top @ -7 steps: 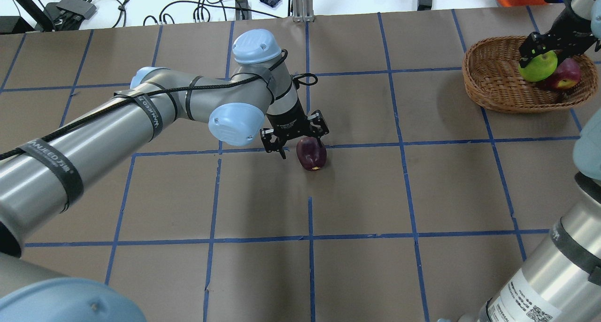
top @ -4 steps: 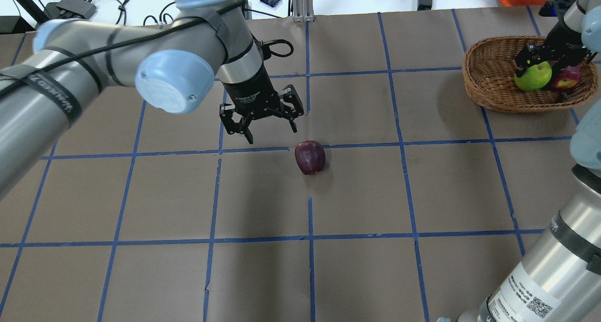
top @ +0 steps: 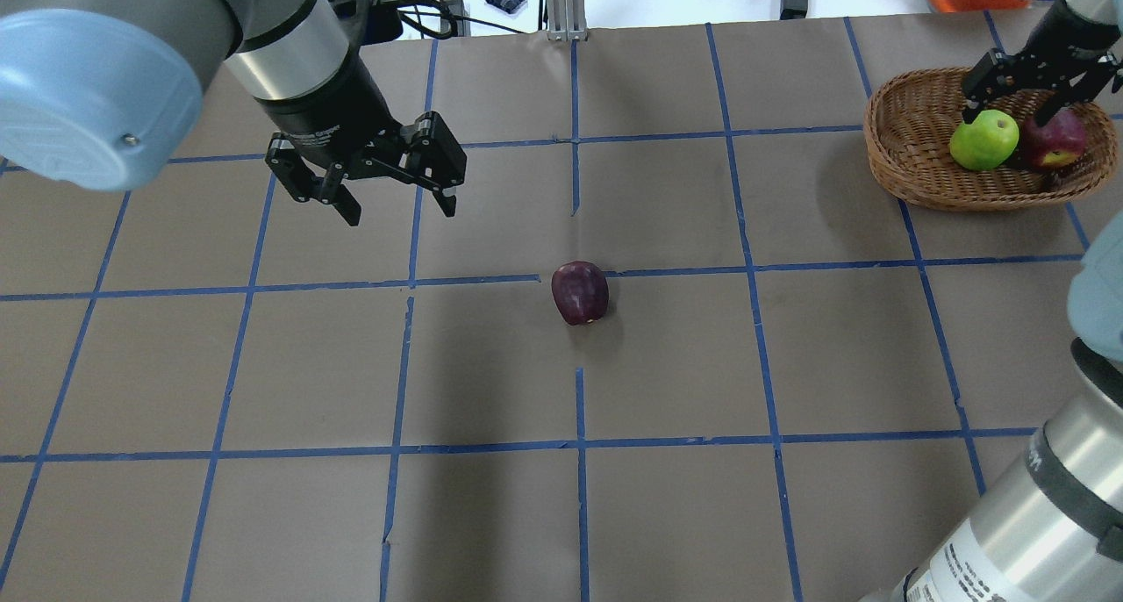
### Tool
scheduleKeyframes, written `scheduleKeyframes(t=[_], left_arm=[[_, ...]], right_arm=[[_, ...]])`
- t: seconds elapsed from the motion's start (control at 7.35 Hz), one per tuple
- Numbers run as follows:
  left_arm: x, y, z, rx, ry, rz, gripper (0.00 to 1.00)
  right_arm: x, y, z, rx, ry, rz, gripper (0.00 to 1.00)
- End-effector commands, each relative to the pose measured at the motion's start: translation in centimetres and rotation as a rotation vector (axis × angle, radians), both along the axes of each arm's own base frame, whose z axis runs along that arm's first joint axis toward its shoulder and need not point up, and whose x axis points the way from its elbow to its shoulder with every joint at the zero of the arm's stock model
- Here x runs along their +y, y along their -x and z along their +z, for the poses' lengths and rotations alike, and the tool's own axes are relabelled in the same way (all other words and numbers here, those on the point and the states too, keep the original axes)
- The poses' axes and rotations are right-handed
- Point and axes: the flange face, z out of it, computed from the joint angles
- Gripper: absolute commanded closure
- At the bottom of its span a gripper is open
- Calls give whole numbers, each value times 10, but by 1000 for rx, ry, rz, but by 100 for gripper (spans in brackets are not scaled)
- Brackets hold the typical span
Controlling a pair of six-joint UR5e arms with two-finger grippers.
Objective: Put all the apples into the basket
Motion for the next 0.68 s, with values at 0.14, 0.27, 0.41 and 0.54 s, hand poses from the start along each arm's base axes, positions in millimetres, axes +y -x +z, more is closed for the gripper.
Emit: scheduleKeyframes(t=[0.14, 0.27, 0.41, 0.54], left_arm=[[5, -31, 17, -72, 54, 11, 0], [5, -36, 23, -119, 92, 11, 0], [5, -36, 22, -125, 95, 15, 0], [5, -36, 22, -124, 94, 14, 0]], right_arm=[[29, -270, 45, -101, -58, 207, 0], [52, -357, 35, -81, -74, 246, 0], [73, -417, 27, -65, -58, 275, 0], [95, -456, 13, -62, -79, 308, 0]])
